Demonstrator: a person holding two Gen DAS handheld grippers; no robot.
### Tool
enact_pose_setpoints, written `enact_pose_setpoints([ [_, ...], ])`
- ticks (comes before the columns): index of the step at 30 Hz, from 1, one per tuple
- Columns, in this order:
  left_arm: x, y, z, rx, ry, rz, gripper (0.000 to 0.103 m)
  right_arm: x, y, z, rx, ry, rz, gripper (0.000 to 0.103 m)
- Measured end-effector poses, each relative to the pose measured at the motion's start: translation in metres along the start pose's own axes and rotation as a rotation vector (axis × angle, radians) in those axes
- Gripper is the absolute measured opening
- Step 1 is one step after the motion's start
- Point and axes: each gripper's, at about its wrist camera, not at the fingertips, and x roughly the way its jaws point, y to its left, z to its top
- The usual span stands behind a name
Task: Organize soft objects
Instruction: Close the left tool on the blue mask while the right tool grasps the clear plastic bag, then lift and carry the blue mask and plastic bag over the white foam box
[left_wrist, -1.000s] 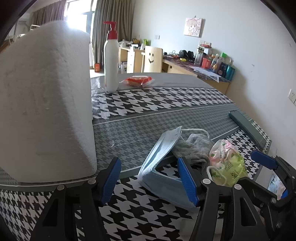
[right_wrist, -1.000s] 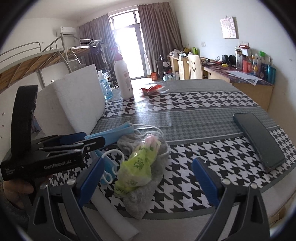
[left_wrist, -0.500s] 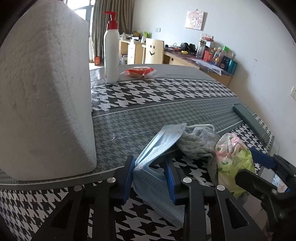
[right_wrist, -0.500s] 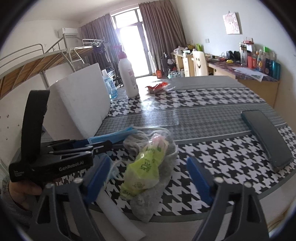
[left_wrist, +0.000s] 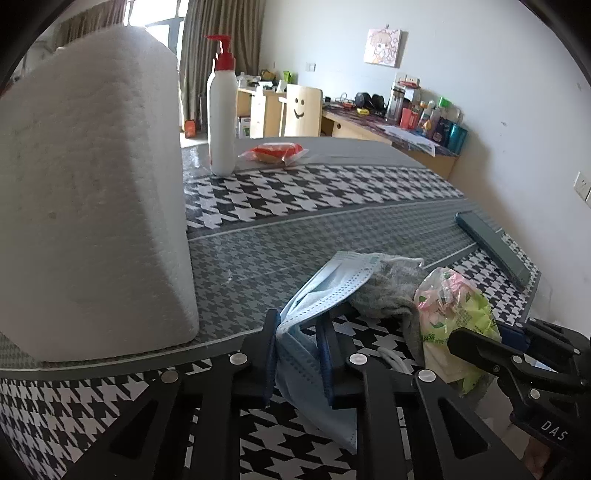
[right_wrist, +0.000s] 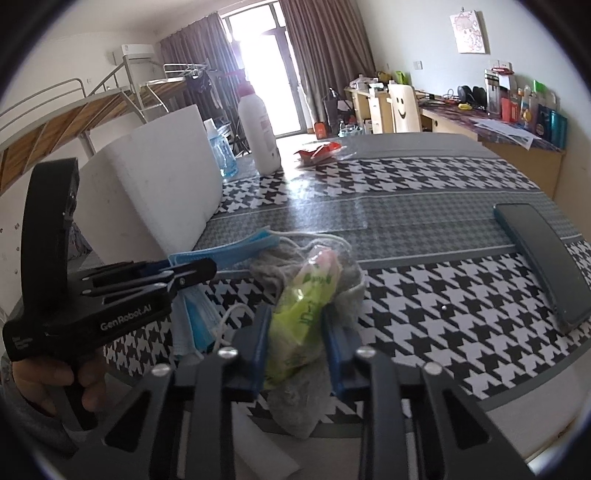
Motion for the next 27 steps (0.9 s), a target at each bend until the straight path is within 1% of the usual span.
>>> enact_pose_setpoints([
  [4, -0.007, 0.002, 0.001, 0.001, -0.022, 0.000, 0.021, -0.009, 0.005, 0.001, -0.007, -0.027, -0.002, 0.025],
  [14, -0.025, 0.006, 0.007, -0.005, -0.078, 0.000, 0.020, -0.025, 0.006, 0.001, -0.001, -0.059, -0.035, 0.025],
  [20, -0.039, 0.001, 0.014, 0.012, -0.124, -0.007, 0.020, -0.028, 0.009, 0.001, -0.006, -0.070, -0.037, 0.025],
  [27, -0.054, -0.001, 0.019, 0.019, -0.166, -0.013, 0.020, -0.038, 0.013, 0.005, -0.017, -0.103, -0.045, 0.025],
])
